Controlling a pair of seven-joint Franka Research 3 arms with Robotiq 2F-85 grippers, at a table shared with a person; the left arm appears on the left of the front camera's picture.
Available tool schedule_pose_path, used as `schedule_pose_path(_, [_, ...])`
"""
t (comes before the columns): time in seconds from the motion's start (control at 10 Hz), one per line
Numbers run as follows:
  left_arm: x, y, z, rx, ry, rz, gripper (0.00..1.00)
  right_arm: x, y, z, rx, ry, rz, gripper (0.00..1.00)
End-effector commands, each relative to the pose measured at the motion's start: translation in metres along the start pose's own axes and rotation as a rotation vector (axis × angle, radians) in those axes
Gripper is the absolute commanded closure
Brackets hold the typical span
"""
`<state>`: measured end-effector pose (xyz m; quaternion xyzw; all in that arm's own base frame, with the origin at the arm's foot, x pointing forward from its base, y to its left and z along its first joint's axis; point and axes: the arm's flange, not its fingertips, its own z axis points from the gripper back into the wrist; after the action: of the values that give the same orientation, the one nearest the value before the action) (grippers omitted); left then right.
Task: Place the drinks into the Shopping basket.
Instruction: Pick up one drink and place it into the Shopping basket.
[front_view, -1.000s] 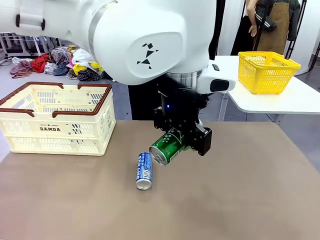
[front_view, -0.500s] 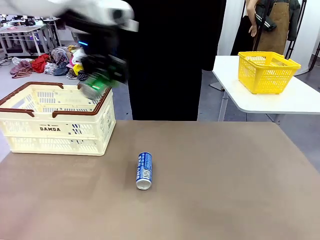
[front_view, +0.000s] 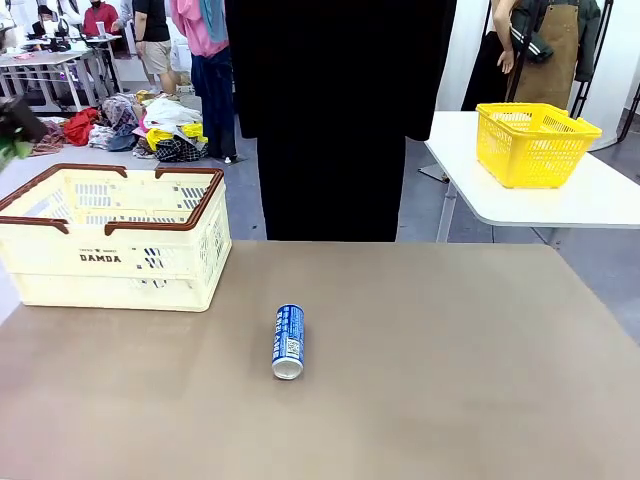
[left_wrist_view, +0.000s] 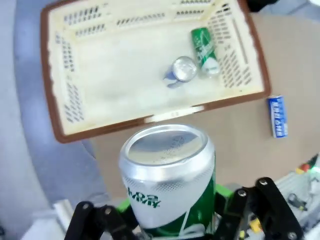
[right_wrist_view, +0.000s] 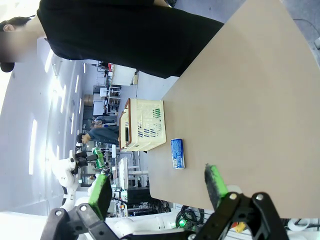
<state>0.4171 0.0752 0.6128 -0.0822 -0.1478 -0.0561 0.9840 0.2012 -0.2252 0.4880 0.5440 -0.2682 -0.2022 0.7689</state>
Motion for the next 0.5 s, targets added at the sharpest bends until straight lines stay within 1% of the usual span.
schedule_pose_path(0.0, [0.009, -0.037, 0.008, -0.093, -0.056, 0.154, 1.0, 0.003, 0.002, -0.001, 0.032, -0.01, 0.027, 0.0])
schedule_pose_path(0.1, [0.0, 0.0, 0.0, 0.0, 0.0, 0.0, 1.0, 0.003, 0.002, -0.001, 0.032, -0.01, 0.027, 0.0])
schedule_pose_path(0.3, [0.0, 0.0, 0.0, 0.0, 0.0, 0.0, 1.0, 0.003, 0.002, -0.001, 0.032, -0.01, 0.027, 0.0])
schedule_pose_path(0.4, [0.003, -0.003, -0.006, -0.026, 0.005, 0.05, 1.0, 0.003, 0.002, -0.001, 0.032, -0.01, 0.027, 0.0])
